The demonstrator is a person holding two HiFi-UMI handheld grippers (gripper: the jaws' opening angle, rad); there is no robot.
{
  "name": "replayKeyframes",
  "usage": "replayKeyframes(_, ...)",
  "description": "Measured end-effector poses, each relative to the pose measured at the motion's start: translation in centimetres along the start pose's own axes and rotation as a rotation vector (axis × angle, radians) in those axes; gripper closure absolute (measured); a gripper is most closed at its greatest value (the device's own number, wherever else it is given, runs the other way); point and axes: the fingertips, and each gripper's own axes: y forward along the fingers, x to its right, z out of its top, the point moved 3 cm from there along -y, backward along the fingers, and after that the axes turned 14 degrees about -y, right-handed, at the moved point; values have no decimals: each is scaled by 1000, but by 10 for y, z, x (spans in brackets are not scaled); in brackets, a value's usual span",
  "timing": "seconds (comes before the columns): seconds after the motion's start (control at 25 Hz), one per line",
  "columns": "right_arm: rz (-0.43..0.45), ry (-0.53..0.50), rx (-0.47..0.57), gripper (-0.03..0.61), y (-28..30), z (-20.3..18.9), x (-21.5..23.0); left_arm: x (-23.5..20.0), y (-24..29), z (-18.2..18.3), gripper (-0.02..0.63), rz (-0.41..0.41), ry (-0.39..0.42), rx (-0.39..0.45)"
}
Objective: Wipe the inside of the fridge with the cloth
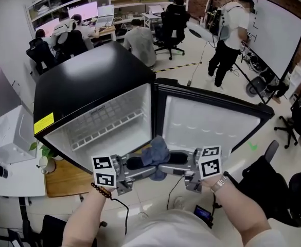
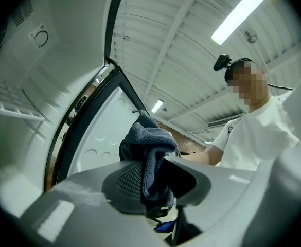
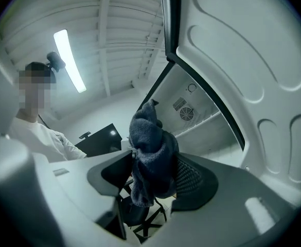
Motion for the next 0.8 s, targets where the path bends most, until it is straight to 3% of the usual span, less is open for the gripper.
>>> replayKeyframes(0.2, -63, -35, -1, 405, -11, 0, 1, -4, 7, -1, 506, 20, 31, -39)
replayKeyframes(0.4, -190, -135, -29, 437, -21, 2, 6, -16, 16, 0, 484, 99, 90, -54)
replayKeyframes(0.8, -443, -322, -24, 449, -37, 25, 13, -41, 16, 13, 391, 234, 143, 33)
